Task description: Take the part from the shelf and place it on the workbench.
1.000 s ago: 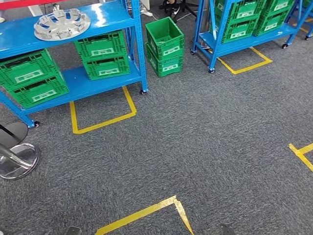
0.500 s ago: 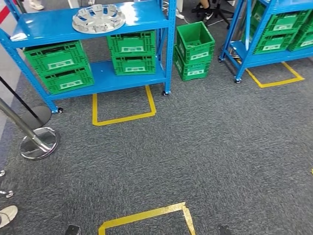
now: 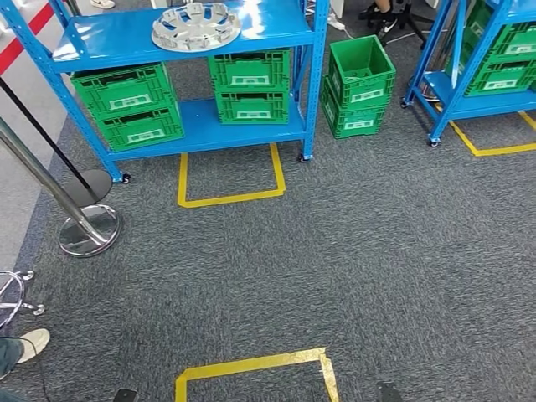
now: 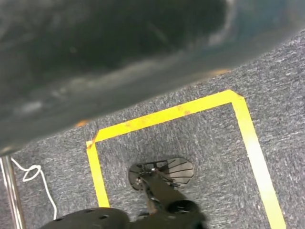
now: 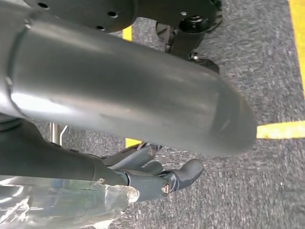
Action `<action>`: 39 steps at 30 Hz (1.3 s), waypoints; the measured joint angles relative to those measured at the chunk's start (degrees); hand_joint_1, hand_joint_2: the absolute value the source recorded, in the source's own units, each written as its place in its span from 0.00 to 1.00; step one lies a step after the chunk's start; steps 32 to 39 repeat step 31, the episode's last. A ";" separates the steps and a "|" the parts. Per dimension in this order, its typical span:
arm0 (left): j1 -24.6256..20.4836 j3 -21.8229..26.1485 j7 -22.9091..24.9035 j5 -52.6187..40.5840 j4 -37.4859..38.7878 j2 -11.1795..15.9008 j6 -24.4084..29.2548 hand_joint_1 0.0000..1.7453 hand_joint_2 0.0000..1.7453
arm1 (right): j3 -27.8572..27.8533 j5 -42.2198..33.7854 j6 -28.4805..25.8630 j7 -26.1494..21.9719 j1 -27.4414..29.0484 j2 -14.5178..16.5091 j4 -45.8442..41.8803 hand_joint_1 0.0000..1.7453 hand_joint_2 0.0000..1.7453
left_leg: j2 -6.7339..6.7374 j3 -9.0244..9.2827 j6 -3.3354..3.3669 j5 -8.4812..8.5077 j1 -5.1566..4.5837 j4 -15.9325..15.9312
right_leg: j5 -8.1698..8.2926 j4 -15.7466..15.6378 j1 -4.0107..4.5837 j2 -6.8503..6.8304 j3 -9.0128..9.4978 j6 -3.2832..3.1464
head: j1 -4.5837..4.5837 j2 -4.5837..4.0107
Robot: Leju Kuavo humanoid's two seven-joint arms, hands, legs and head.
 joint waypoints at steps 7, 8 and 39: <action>-0.17 0.96 -0.67 0.06 0.00 -0.23 0.71 0.00 0.00 | -0.66 -0.01 0.43 -0.26 0.03 0.04 -0.01 0.00 0.00 | 0.09 1.02 0.35 0.07 -0.08 -2.35 | 0.17 -0.82 0.41 -0.07 -0.15 -0.28 | 0.18 -0.01; -0.20 1.17 -0.78 0.14 0.00 -0.27 0.73 0.00 0.00 | -0.76 0.00 0.45 -0.30 0.03 0.05 0.00 0.00 0.00 | 0.09 1.02 0.45 0.05 -0.08 -2.35 | 0.26 -1.00 0.41 -0.06 -0.07 -0.10 | 0.19 0.00; -0.44 4.45 -1.15 1.17 0.00 -0.34 1.84 0.00 0.00 | -1.64 0.81 0.52 -0.82 0.14 0.13 -0.01 0.00 0.00 | 0.10 1.03 0.87 0.29 0.08 -2.39 | 0.62 -1.42 0.46 -0.03 0.63 0.91 | 0.16 -0.01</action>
